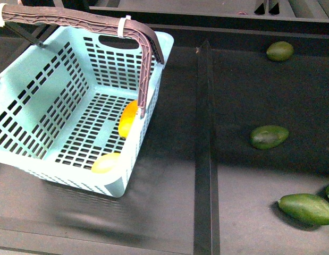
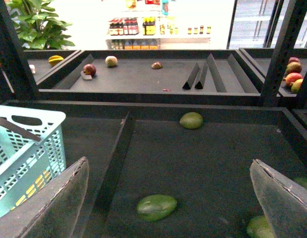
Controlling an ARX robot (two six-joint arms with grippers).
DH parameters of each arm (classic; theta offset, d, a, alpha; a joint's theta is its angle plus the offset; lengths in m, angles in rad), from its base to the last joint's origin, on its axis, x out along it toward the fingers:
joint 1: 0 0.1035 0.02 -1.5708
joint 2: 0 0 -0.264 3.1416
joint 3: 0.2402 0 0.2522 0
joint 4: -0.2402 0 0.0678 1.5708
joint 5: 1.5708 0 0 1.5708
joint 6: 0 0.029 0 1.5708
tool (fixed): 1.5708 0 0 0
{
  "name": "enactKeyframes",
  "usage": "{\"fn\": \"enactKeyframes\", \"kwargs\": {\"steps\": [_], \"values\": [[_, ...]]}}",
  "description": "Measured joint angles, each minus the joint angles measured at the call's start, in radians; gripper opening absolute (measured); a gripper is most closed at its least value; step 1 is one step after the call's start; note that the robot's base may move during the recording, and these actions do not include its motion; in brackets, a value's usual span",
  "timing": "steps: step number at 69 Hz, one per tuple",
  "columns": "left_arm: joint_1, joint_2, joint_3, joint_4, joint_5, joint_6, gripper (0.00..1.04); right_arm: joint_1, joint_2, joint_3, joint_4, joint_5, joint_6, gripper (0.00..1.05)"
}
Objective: Pick lemon and mango into basket
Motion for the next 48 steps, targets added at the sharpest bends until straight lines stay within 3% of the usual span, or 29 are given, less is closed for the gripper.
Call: {"fn": "enactKeyframes", "kwargs": {"steps": [22, 28, 48], "values": [[0.0, -0.15, 0.0, -0.15, 0.0, 0.0, 0.04, 0.0, 0.0, 0.0, 0.0, 0.0, 0.0, 0.96], [0.0, -0.3, 0.0, -0.321, 0.0, 0.0, 0.04, 0.0, 0.0, 0.0, 0.0, 0.0, 0.0, 0.96], [0.0, -0.325, 0.0, -0.331, 0.0, 0.0, 0.04, 0.0, 0.0, 0.0, 0.0, 0.0, 0.0, 0.96]]}}
